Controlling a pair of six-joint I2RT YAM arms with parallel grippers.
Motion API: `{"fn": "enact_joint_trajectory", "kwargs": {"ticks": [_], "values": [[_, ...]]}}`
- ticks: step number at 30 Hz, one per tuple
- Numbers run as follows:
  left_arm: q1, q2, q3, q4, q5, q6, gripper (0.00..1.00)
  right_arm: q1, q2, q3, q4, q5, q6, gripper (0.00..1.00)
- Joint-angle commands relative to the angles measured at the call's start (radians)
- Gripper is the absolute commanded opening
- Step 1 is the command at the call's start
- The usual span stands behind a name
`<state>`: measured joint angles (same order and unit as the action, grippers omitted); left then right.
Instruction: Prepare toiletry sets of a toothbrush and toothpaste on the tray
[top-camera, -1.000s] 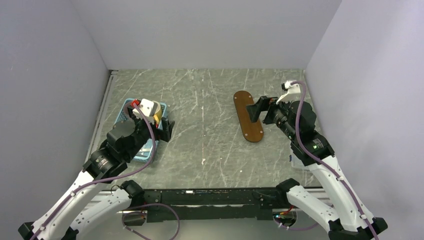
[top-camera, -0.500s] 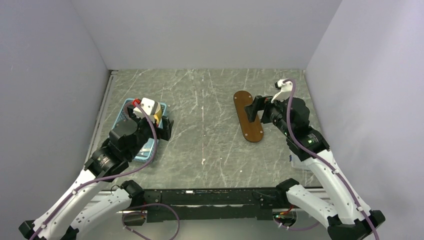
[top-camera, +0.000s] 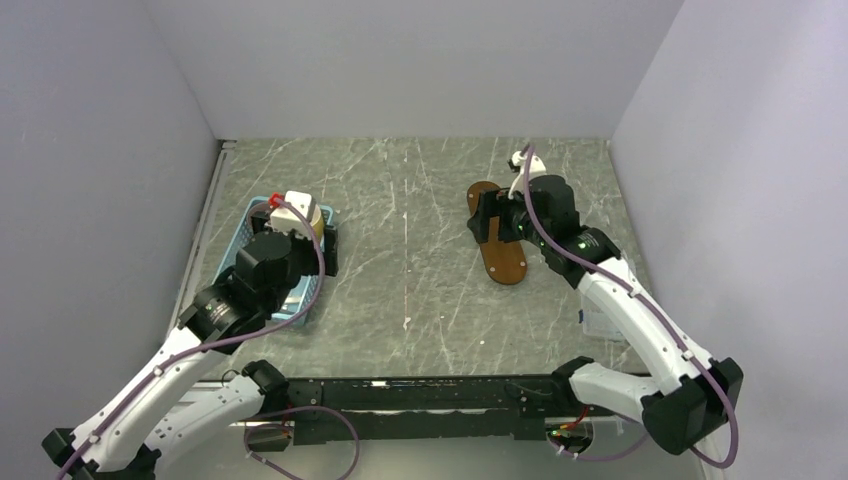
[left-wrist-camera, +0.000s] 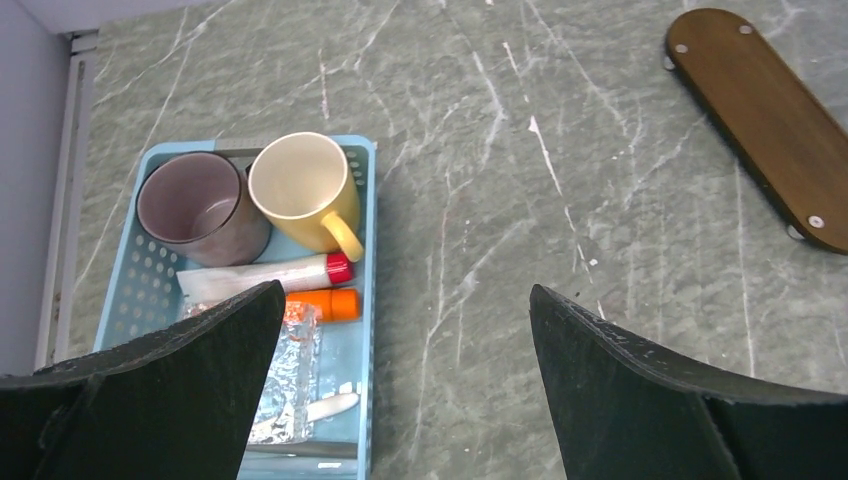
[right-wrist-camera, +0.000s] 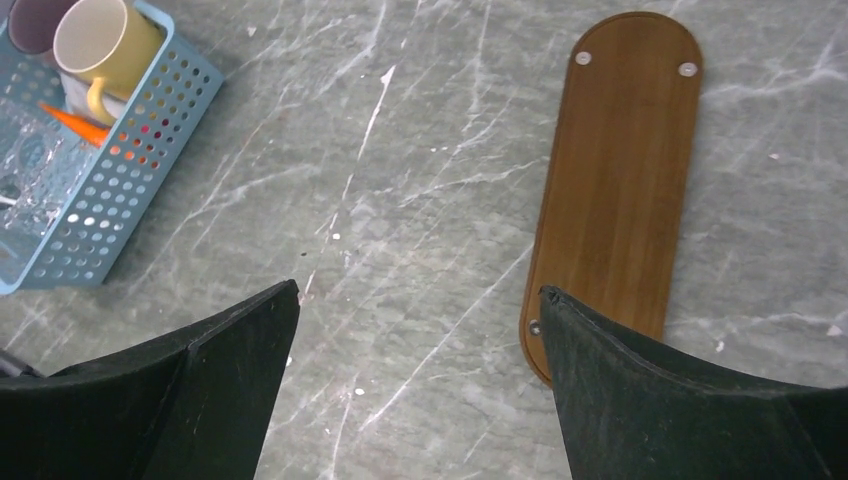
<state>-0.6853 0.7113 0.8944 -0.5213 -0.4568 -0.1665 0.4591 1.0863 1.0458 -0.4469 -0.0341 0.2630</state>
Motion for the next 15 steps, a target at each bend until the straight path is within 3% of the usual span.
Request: {"fn": "enact_joint_trajectory", "kwargs": {"ticks": [1,8,15], "values": [[-0.003,0.039,0.064,-0.048,-0.1,-0.066,0.99,0.038,0.053,0.07,0.042,-0.045,0.001,0.91],[0.009,0.13,0.164,-0.178,-0.116,-0.148,0.99,0.107,0.103,0.079,0.078,-0.066,0.018,0.9],[0.123,0.162,0.116,-0.188,-0.017,-0.208,0.89,0.168,0.094,0.04,0.1,-0.069,0.032,0.86]]}}
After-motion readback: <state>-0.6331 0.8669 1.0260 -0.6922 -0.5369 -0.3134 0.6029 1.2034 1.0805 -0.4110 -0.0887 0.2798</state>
